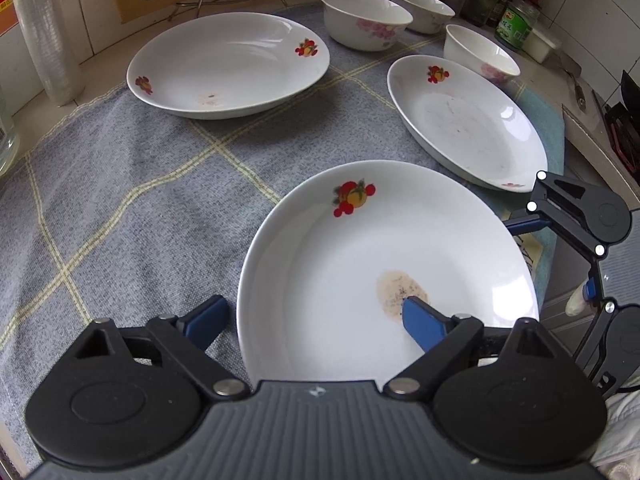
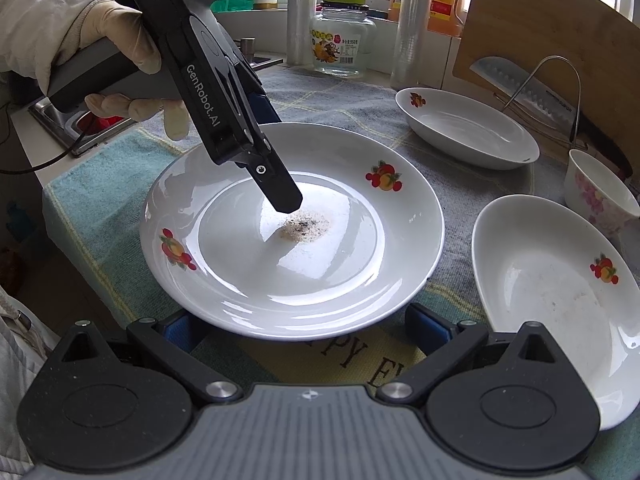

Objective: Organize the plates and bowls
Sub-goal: 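Lift the stained plate with the left gripper and carry it toward the sink, then lower the stained plate onto the towel beside the sink with the left gripper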

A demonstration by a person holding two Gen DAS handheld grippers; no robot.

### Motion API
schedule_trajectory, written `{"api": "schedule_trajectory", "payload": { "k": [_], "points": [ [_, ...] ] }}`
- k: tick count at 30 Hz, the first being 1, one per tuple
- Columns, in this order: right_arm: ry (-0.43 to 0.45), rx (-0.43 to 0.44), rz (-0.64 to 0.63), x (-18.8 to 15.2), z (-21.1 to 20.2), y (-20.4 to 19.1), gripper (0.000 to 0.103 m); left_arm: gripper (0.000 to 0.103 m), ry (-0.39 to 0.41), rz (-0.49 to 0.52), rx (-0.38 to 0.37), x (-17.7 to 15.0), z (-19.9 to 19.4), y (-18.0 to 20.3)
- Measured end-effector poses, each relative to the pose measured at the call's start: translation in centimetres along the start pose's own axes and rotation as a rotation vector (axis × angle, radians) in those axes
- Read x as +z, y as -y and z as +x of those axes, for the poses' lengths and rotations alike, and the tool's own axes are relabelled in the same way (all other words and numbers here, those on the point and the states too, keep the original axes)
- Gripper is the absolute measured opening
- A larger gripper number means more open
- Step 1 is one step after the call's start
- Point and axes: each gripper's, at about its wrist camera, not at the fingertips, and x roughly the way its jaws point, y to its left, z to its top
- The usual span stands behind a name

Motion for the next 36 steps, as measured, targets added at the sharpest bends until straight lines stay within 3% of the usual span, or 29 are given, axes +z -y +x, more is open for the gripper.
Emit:
{"api": "schedule_trajectory", "payload": {
  "k": [5,21,36],
  "points": [
    [0.003,-0.008,-0.024,0.1,-0.1,-0.3,0.103,0.083,-0.030,0.017,-0.036,0.4,-0.2,0.1],
    [0.004,0.036,-0.016,0.6,0.2,-0.1,0.103,0.082,-0.043,-0.024,-0.070,0.6,0.2,-0.5],
    [-0.012,0.029,0.002,1.1,0.0,0.1,0.103,0.082,-0.030,-0.025,-0.042,0.7,0.0,-0.1]
  ]
}}
